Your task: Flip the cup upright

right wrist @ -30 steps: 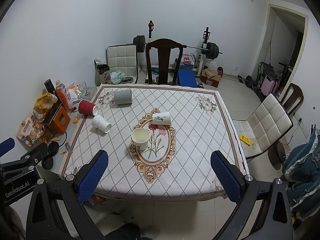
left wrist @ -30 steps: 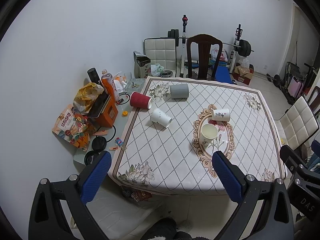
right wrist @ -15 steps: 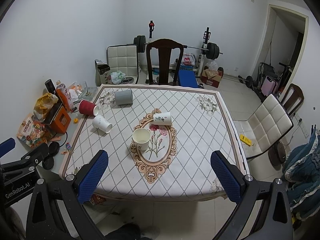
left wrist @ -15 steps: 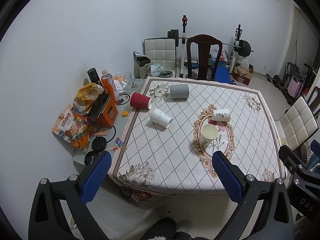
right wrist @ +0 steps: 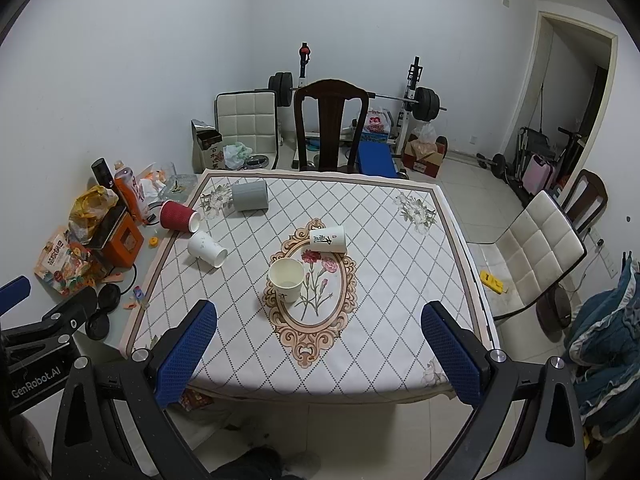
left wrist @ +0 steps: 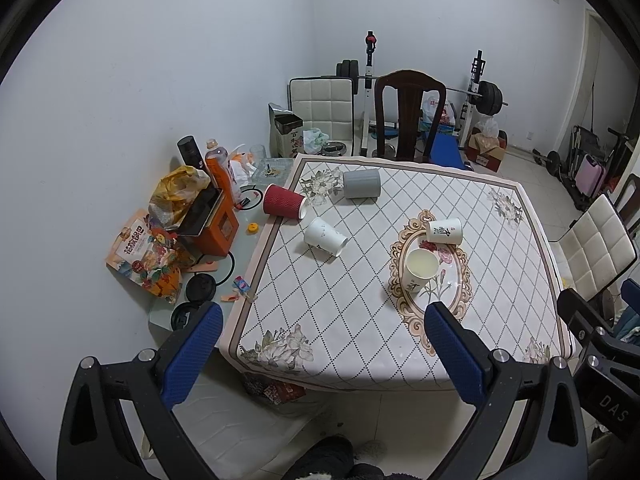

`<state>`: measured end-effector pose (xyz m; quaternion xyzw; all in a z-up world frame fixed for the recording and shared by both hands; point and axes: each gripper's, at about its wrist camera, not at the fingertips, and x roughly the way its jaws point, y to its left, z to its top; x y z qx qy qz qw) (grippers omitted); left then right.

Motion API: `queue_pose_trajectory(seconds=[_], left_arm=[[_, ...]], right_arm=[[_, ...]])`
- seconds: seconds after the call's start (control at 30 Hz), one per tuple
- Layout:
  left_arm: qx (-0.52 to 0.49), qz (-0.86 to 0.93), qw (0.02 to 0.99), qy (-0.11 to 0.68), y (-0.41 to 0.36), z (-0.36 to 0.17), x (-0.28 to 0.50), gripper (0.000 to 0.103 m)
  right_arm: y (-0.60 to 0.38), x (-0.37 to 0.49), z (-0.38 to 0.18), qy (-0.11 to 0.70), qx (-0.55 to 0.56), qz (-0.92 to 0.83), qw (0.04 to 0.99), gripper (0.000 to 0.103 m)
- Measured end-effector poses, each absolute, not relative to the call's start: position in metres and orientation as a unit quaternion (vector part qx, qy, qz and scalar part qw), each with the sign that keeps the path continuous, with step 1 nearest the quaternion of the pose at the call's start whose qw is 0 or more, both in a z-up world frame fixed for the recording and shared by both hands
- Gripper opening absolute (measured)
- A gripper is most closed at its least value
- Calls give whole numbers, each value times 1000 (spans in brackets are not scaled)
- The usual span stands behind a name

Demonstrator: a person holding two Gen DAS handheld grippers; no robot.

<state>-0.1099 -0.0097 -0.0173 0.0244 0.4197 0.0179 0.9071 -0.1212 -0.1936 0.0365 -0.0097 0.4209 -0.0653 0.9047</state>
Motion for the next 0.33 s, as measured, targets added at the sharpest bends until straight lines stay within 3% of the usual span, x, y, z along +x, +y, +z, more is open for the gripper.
queue_pose_trajectory(seconds=[0.33], left_arm=[[15, 25, 908, 417, 1, -13, -115, 103]], right_arm=[[-187, -120, 39, 422, -12, -62, 905, 103]])
